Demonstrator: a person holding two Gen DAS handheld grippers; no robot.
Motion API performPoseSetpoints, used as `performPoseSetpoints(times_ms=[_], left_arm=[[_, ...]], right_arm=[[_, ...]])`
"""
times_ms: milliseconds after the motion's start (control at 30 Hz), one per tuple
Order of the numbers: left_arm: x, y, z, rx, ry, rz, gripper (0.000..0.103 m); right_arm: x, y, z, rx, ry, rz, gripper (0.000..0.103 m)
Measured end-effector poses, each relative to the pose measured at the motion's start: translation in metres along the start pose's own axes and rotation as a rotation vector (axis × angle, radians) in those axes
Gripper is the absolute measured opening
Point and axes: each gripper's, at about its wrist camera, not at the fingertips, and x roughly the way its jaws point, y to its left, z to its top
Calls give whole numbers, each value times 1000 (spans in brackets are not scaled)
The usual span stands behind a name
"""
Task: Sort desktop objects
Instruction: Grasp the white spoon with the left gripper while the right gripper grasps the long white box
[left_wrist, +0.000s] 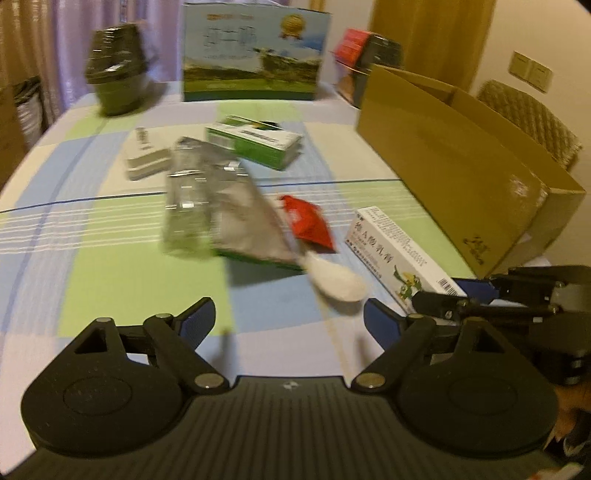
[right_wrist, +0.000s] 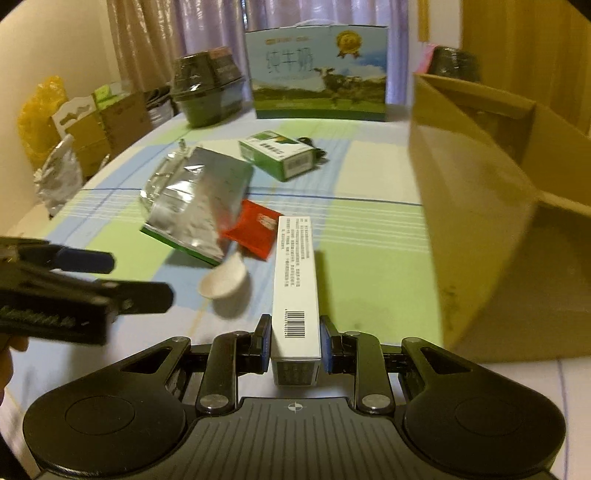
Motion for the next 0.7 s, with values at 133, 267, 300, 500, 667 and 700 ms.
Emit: performPoseSetpoints(times_ms=[133, 267, 300, 500, 667, 700], left_arm=[[19, -16, 7, -10, 20, -33, 77], [34, -29, 12, -33, 26, -18, 65], [40, -32, 13, -36, 31, -8, 63], [50, -38, 10, -20, 45, 79, 30], [29, -34, -6, -10, 69, 93, 23], [22, -33, -11, -7, 74, 94, 23]], right_arm=[[-6, -7, -10, 0, -26, -46, 23], [-11, -9, -19, -18, -50, -59, 23], [-12, -11, -20, -13, -54, -58, 23], [-12, -12, -20, -3, -57, -56, 23], [-16, -9, -22, 3, -47, -44, 23], [-18, -8, -23, 2, -43, -39, 23]])
